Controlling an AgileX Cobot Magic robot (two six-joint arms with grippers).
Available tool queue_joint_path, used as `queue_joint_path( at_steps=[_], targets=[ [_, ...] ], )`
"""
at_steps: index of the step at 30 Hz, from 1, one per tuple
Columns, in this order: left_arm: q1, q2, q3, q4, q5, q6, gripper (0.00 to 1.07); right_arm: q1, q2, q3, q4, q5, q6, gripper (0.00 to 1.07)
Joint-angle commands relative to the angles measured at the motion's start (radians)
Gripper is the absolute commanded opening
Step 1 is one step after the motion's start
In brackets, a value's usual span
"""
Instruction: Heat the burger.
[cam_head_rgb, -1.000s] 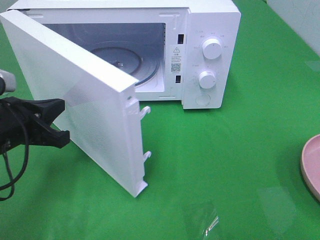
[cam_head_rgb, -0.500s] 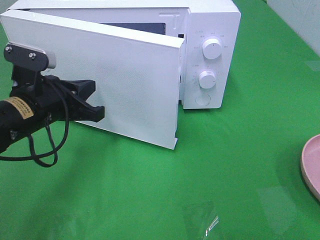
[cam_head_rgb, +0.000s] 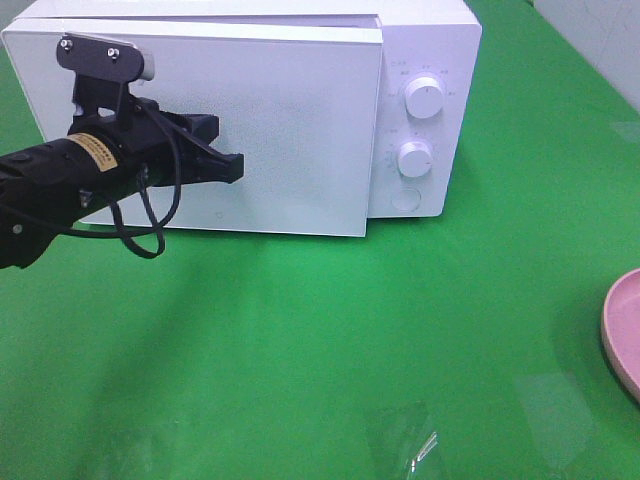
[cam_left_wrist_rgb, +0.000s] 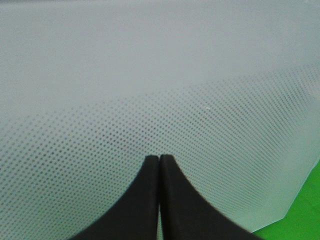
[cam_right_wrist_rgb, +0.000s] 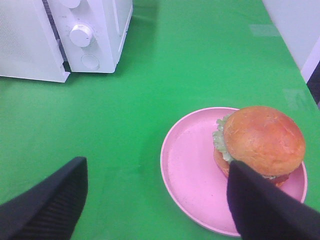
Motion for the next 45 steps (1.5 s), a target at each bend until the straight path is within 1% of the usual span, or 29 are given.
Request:
queue_joint_path(
  at_steps=[1,4,5,6,7,10,11,12,13,14,15,16,18,25,30,31,32,33,34,35,36,37,38,39,40,41,42,45],
  targets=[
    [-0.007,0.030,-0.066,-0.002,0.028,-0.003,0.00,-0.006,-0.024,0.000,-0.006,-0.015,-0.002,0.75],
    [-0.007,0.042,-0.091,-0.002,0.036,-0.003,0.00,-0.006,-0.024,0.000,-0.006,-0.015,-0.002,0.75],
    [-0.007,0.053,-0.118,-0.002,0.047,-0.003,0.00,-0.006,-0.024,0.000,-0.006,-0.015,-0.002,0.75],
    [-0.007,0.053,-0.118,-0.002,0.047,-0.003,0.00,-0.006,-0.024,0.000,-0.006,-0.015,-0.002,0.75],
    [-0.007,0.064,-0.143,-0.002,0.056,-0.003,0.00,-0.006,-0.024,0.000,-0.006,-0.015,-0.002,0.75],
    [-0.007,0.068,-0.153,-0.002,0.058,-0.003,0.00,-0.006,-0.024,0.000,-0.006,-0.015,-0.002,0.75],
    [-0.007,0.080,-0.174,-0.002,0.059,-0.003,0.00,-0.006,-0.024,0.000,-0.006,-0.015,-0.002,0.75],
    [-0.007,0.080,-0.174,-0.002,0.059,-0.003,0.00,-0.006,-0.024,0.000,-0.006,-0.015,-0.002,0.75],
    [-0.007,0.091,-0.199,-0.002,0.061,-0.003,0.00,-0.006,-0.024,0.000,-0.006,-0.015,-0.002,0.75],
    [-0.007,0.091,-0.199,-0.002,0.061,-0.003,0.00,-0.006,-0.024,0.000,-0.006,-0.015,-0.002,0.75],
    [-0.007,0.105,-0.223,-0.013,0.061,-0.001,0.00,-0.006,-0.024,0.000,-0.006,-0.015,-0.002,0.75],
    [-0.007,0.105,-0.223,-0.013,0.061,-0.001,0.00,-0.006,-0.024,0.000,-0.006,-0.015,-0.002,0.75],
    [-0.001,0.136,-0.258,-0.060,0.061,0.001,0.00,-0.006,-0.024,0.000,-0.006,-0.015,-0.002,0.75],
    [-0.002,0.137,-0.256,-0.052,0.066,-0.002,0.00,-0.006,-0.024,0.000,-0.006,-0.015,-0.002,0.75],
    [-0.022,0.081,-0.233,-0.050,0.154,-0.003,0.00,-0.006,-0.024,0.000,-0.006,-0.015,-0.002,0.75],
    [-0.037,0.055,-0.209,-0.050,0.195,-0.003,0.01,-0.006,-0.024,0.000,-0.006,-0.015,-0.002,0.75],
    [-0.037,0.055,-0.209,-0.050,0.195,-0.003,0.01,-0.006,-0.024,0.000,-0.006,-0.015,-0.002,0.75],
    [-0.056,0.022,-0.175,-0.050,0.222,-0.003,0.11,-0.006,-0.024,0.000,-0.006,-0.015,-0.002,0.75],
    [-0.056,0.022,-0.175,-0.050,0.222,-0.003,0.11,-0.006,-0.024,0.000,-0.006,-0.015,-0.002,0.75],
    [-0.071,-0.007,-0.145,-0.050,0.241,-0.003,0.33,-0.006,-0.024,0.000,-0.006,-0.015,-0.002,0.75],
    [-0.081,-0.023,-0.124,-0.050,0.248,-0.003,0.47,-0.006,-0.024,0.000,-0.006,-0.015,-0.002,0.75],
    [-0.081,-0.023,-0.124,-0.050,0.248,-0.003,0.47,-0.006,-0.024,0.000,-0.006,-0.015,-0.002,0.75],
    [-0.102,-0.054,-0.075,-0.051,0.249,-0.005,0.73,-0.006,-0.024,0.000,-0.006,-0.015,-0.002,0.75],
    [-0.102,-0.054,-0.075,-0.051,0.249,-0.005,0.73,-0.006,-0.024,0.000,-0.006,-0.015,-0.002,0.75],
    [-0.122,-0.089,-0.028,-0.055,0.270,-0.005,0.96,-0.006,-0.024,0.000,-0.006,-0.015,-0.002,0.75],
    [-0.122,-0.089,-0.028,-0.055,0.270,-0.005,0.96,-0.006,-0.024,0.000,-0.006,-0.015,-0.002,0.75],
    [-0.136,-0.123,0.009,-0.055,0.325,-0.004,1.02,-0.006,-0.024,0.000,-0.006,-0.015,-0.002,0.75],
    [-0.140,-0.139,0.023,-0.055,0.359,-0.004,1.01,-0.006,-0.024,0.000,-0.006,-0.015,-0.002,0.75]
  ],
)
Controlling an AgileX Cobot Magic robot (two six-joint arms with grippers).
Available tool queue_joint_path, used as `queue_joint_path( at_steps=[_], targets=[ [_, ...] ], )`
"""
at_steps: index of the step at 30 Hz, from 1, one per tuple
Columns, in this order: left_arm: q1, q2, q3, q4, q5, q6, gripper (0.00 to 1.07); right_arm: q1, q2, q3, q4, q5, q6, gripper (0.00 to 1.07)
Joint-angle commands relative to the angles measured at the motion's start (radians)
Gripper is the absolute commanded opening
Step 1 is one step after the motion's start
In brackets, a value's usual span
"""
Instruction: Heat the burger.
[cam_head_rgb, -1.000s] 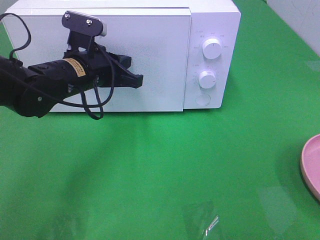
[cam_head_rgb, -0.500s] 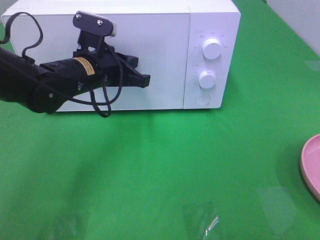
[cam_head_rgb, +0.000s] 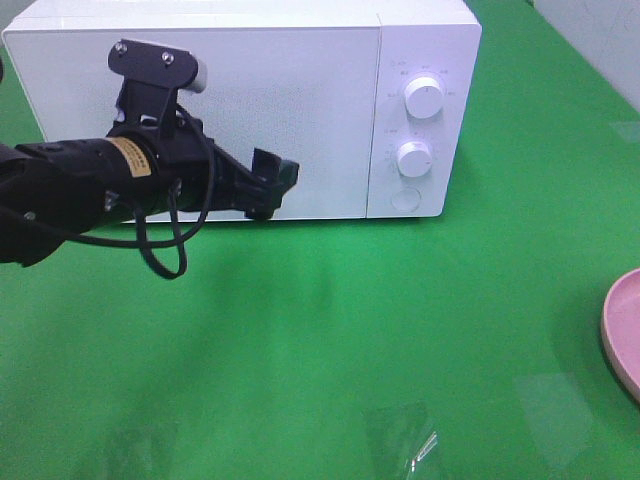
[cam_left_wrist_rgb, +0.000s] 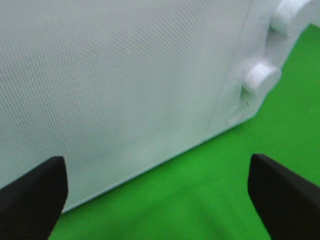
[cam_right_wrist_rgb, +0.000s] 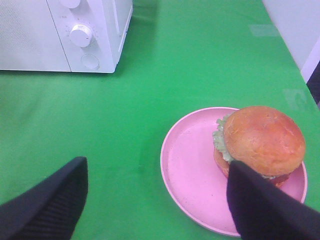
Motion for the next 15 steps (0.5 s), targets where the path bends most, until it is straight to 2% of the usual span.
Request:
queue_joint_path(
  at_steps=[1,2,3,4,7,8,9,10,11,12,13,15],
  targets=[
    [-0.013,-0.092,0.045,-0.011,0.243,-0.004,1.01,-0.006,-0.024,0.000,-0.007,-0.015,-0.002,0.75],
    [-0.011,-0.113,0.045,-0.012,0.325,-0.004,1.01,-0.006,-0.024,0.000,-0.007,-0.015,-0.002,0.75],
    [-0.011,-0.113,0.045,-0.012,0.325,-0.004,1.01,-0.006,-0.024,0.000,-0.007,-0.015,-0.002,0.75],
    [0.004,-0.165,0.042,-0.012,0.513,-0.004,1.01,-0.006,-0.024,0.000,-0.007,-0.015,-0.002,0.75],
    [0.015,-0.184,0.042,-0.012,0.582,-0.004,1.01,-0.006,-0.024,0.000,-0.007,-0.015,-0.002,0.75],
    [0.042,-0.221,0.042,-0.013,0.704,-0.006,1.01,-0.006,-0.024,0.000,-0.007,-0.015,-0.002,0.75],
    [0.042,-0.221,0.042,-0.013,0.704,-0.006,1.01,-0.006,-0.024,0.000,-0.007,-0.015,-0.002,0.75],
    [0.085,-0.251,0.041,-0.011,0.832,0.002,1.01,-0.006,-0.024,0.000,-0.007,-0.015,-0.002,0.75],
    [0.085,-0.251,0.041,-0.011,0.832,0.002,1.01,-0.006,-0.024,0.000,-0.007,-0.015,-0.002,0.75],
    [0.143,-0.282,0.041,-0.007,0.943,0.025,1.01,-0.006,-0.024,0.000,-0.007,-0.015,-0.002,0.75],
    [0.143,-0.282,0.041,-0.007,0.943,0.025,1.01,-0.006,-0.024,0.000,-0.007,-0.015,-0.002,0.75],
    [0.273,-0.351,0.041,-0.008,1.090,0.071,1.01,-0.006,-0.024,0.000,-0.007,-0.015,-0.002,0.75]
  ],
)
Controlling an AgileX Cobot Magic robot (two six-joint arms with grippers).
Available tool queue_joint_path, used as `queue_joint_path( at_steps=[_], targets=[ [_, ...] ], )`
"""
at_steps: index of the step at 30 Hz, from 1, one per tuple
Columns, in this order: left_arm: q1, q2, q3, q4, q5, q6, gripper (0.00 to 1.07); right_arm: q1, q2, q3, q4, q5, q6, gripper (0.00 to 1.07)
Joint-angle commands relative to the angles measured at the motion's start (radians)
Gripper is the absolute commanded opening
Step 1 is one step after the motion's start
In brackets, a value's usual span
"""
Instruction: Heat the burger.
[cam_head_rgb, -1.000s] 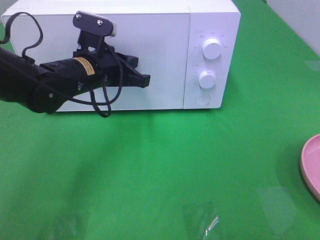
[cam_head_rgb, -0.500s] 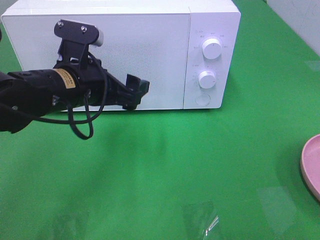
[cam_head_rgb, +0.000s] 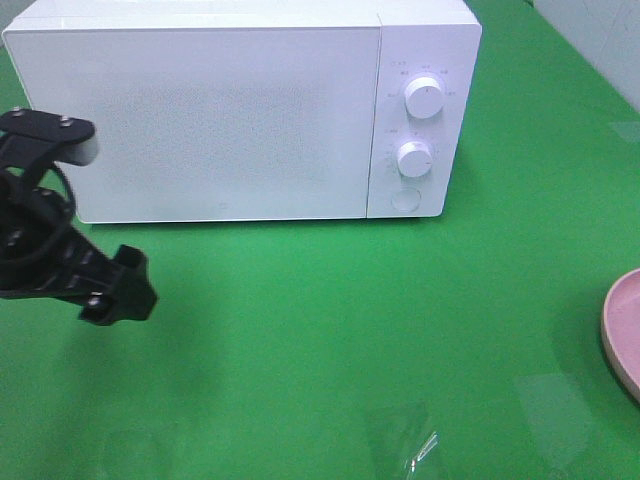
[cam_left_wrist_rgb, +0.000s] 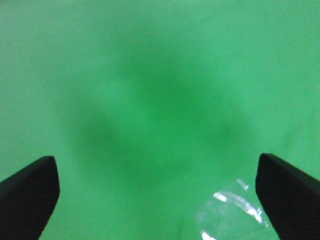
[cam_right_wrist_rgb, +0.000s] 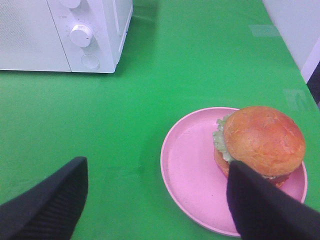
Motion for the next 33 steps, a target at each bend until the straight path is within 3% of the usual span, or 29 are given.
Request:
queue_joint_path(
  at_steps=[1,3,4,5,6,7,8,9,10,13,20,22,27,33],
  targets=[
    [0.072,-0.048,0.001,-0.005,0.112,0.030,1.01,-0.006,-0.024,0.000,-0.007,-0.015,-0.002,0.75],
    [0.112,-0.067,0.001,-0.005,0.147,0.047,1.01,-0.006,-0.024,0.000,-0.007,-0.015,-0.002,0.75],
    [0.193,-0.105,0.001,-0.004,0.213,0.084,1.01,-0.006,-0.024,0.000,-0.007,-0.015,-0.002,0.75],
    [0.193,-0.105,0.001,-0.004,0.213,0.084,1.01,-0.006,-0.024,0.000,-0.007,-0.015,-0.002,0.75],
    [0.266,-0.143,0.001,-0.003,0.268,0.118,1.01,-0.006,-0.024,0.000,-0.007,-0.015,-0.002,0.75],
    [0.266,-0.143,0.001,-0.003,0.268,0.118,1.01,-0.006,-0.024,0.000,-0.007,-0.015,-0.002,0.75],
    [0.340,-0.186,0.001,-0.002,0.322,0.148,1.01,-0.006,-0.024,0.000,-0.007,-0.015,-0.002,0.75],
    [0.340,-0.186,0.001,-0.002,0.322,0.148,1.01,-0.006,-0.024,0.000,-0.007,-0.015,-0.002,0.75],
    [0.415,-0.236,0.001,-0.003,0.371,0.164,1.01,-0.006,-0.024,0.000,-0.007,-0.015,-0.002,0.75],
    [0.474,-0.342,0.001,-0.009,0.393,0.163,1.01,-0.006,-0.024,0.000,-0.007,-0.015,-0.002,0.75],
    [0.474,-0.465,0.001,0.003,0.484,0.164,1.01,-0.006,-0.024,0.000,-0.007,-0.015,-0.002,0.75],
    [0.474,-0.568,0.017,0.005,0.559,0.163,1.01,-0.006,-0.024,0.000,-0.007,-0.015,-0.002,0.75],
    [0.474,-0.675,0.062,0.003,0.554,0.162,1.01,-0.006,-0.024,0.000,-0.007,-0.015,-0.002,0.75],
    [0.474,-0.966,0.179,0.032,0.543,0.095,1.01,-0.006,-0.024,0.000,-0.007,-0.015,-0.002,0.75]
  ],
)
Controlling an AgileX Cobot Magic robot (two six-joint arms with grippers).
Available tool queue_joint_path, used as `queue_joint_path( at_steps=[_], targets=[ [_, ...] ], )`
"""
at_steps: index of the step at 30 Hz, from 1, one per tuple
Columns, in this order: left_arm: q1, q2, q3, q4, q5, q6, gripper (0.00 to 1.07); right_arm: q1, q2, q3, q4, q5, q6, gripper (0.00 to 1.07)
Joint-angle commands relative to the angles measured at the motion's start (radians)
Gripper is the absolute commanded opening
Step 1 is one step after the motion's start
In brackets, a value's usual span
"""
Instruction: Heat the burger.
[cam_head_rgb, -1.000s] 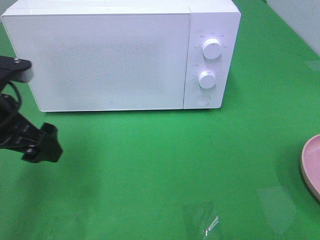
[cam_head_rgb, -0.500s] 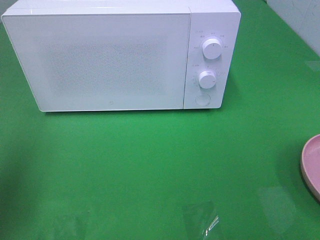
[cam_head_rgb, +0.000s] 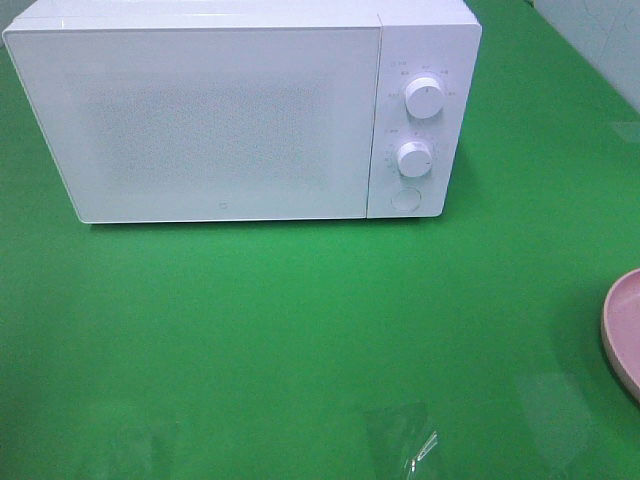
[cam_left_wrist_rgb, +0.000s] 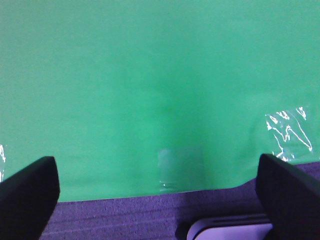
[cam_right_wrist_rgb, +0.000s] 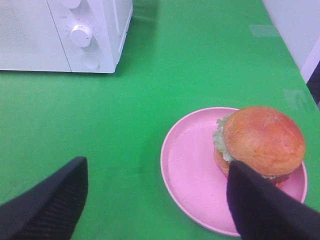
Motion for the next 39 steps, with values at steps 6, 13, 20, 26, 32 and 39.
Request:
queue_joint_path(
  at_steps=[6,13,20,26,32,39],
  targets=[
    [0.004,-0.256,0.082,0.062,-0.061,-0.034,1.01,-0.006,-0.024,0.000,-0.007,-0.015,-0.002,0.75],
    [0.004,-0.417,0.083,0.061,-0.061,-0.034,1.01,-0.006,-0.024,0.000,-0.007,-0.015,-0.002,0.75],
    [0.004,-0.571,0.083,0.061,-0.061,-0.034,1.01,-0.006,-0.024,0.000,-0.007,-0.015,-0.002,0.75],
    [0.004,-0.568,0.083,0.061,-0.062,-0.030,1.01,-0.006,-0.023,0.000,-0.007,-0.015,-0.002,0.75],
    [0.004,-0.568,0.083,0.061,-0.062,-0.030,1.01,-0.006,-0.023,0.000,-0.007,-0.015,-0.002,0.75],
    [0.004,-0.568,0.083,0.061,-0.062,-0.030,1.00,-0.006,-0.023,0.000,-0.007,-0.015,-0.002,0.75]
  ],
)
